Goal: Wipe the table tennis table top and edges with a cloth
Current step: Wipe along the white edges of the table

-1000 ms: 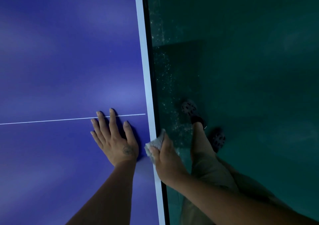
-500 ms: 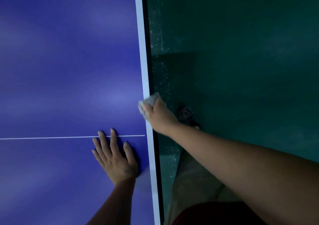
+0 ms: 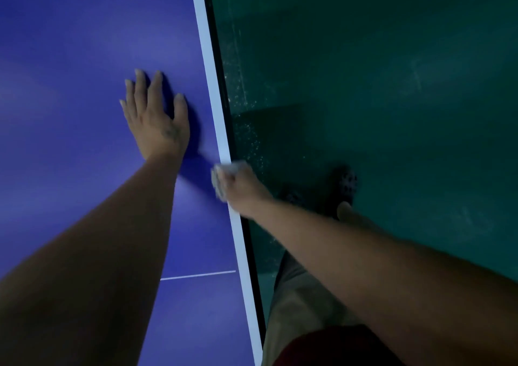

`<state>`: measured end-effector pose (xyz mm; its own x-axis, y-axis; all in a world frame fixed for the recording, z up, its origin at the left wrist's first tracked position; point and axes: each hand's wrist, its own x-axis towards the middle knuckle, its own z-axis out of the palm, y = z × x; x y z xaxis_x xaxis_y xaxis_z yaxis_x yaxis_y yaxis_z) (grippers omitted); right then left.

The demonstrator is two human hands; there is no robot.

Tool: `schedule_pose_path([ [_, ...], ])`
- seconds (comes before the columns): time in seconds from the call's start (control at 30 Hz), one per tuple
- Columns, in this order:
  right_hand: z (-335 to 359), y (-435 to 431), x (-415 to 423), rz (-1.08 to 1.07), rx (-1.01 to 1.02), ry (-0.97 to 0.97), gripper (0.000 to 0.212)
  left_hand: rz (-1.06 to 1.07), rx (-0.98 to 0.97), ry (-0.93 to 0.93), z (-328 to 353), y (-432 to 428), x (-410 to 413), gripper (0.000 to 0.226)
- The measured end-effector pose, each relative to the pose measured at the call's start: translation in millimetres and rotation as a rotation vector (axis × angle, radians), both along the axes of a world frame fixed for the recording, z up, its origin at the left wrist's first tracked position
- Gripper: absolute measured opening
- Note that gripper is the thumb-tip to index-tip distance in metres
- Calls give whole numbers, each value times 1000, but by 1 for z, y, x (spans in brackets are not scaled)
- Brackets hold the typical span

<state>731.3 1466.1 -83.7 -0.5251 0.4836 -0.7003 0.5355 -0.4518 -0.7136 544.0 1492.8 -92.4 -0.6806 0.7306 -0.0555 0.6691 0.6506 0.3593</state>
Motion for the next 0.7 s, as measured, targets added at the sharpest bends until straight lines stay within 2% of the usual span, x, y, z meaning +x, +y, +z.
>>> schedule_pose_path([
  [0.07,-3,53,-27,30,72,9,50,51,-31,19,-3,24,-2,59],
  [0.13,-5,87,-48,16,37,-65,38,88,-21,51,-7,32,2,58],
  [0.17,-8,96,-54,19,8,-139,44,97,-12,67,-8,32,4,58],
  [0.23,-5,97,-54,20,17,-204,58,108,8,102,-9,32,5,57],
  [0.33,-1,64,-33,-77,41,-104,40,133,7,134,-8,35,7,57],
  [0.37,0,50,-25,-64,31,-99,45,143,3,149,-8,37,8,57],
  [0.47,1,17,-4,15,-78,-135,75,148,-10,160,-9,39,8,57],
  [0.53,-1,12,-3,13,-89,-161,80,141,-13,166,-11,39,7,56],
  [0.63,-3,33,-24,-106,-127,-170,69,132,-14,187,-15,39,6,56],
  [0.7,-7,68,-49,-155,-88,-153,37,125,-11,210,-18,39,6,56],
])
